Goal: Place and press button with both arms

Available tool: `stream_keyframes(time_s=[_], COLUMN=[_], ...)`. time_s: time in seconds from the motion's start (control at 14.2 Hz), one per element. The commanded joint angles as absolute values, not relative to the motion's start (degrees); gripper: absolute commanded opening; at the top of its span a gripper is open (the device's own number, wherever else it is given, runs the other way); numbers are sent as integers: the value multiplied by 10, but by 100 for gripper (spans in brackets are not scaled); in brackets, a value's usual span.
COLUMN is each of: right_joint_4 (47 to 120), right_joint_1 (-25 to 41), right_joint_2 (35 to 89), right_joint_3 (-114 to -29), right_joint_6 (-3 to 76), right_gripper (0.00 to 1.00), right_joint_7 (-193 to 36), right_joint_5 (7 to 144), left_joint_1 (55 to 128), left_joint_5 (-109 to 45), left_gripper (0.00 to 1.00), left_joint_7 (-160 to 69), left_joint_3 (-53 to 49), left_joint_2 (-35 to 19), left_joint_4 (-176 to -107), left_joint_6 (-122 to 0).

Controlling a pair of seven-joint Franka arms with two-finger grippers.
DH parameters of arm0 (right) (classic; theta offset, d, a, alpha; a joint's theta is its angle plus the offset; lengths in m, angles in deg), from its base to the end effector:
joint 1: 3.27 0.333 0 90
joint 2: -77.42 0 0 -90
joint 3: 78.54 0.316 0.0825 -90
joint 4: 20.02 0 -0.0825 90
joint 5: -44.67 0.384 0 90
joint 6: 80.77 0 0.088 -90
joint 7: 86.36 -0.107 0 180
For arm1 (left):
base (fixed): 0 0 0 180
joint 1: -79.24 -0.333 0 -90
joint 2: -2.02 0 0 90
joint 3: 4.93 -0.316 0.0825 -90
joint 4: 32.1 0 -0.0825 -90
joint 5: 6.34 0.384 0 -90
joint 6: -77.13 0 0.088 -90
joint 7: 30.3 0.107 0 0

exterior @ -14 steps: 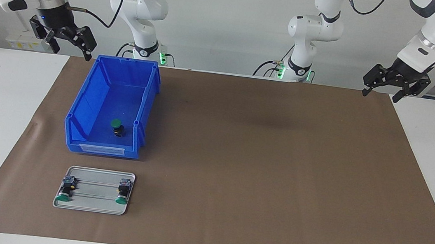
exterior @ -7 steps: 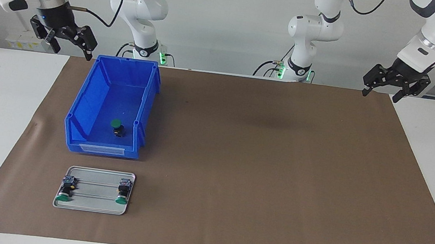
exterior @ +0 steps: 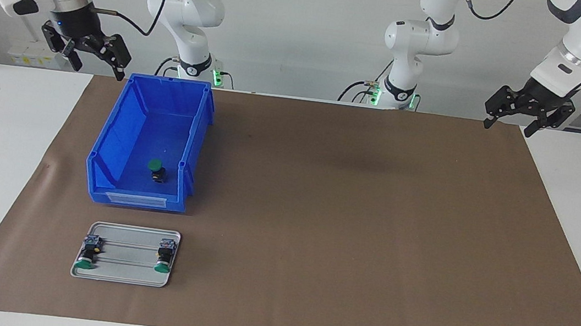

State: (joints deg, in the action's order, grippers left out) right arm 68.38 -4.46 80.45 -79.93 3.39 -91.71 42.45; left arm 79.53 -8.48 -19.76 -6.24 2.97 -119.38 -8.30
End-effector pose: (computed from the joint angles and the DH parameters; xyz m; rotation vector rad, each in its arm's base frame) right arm 0.5267 -0.0286 0.6574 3.0958 -0.2200 -0.0314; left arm 0.5415 0.0055 0.6489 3.0915 -0.2616 -0.0184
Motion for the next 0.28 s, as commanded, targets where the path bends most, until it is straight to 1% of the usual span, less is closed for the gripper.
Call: stream_keyframes(time_s=[0.0,0.21], right_joint_4=[682,684], right_joint_1=[-52,-52], right_joint_2=[807,808], right_joint_3=[-794,-794], right_joint_6=[25,25], right_gripper=[100,100], right_joint_7=[-916,-916], right_joint_5=[435,435], left_joint_1=[792,792], left_joint_5=[-76,-76], left_gripper=[100,100], left_joint_7=[-200,-200], left_joint_3=[-61,-61], left_joint_2=[44,44], left_joint_4=[-1209,-1209], left_joint_6=[-79,-79])
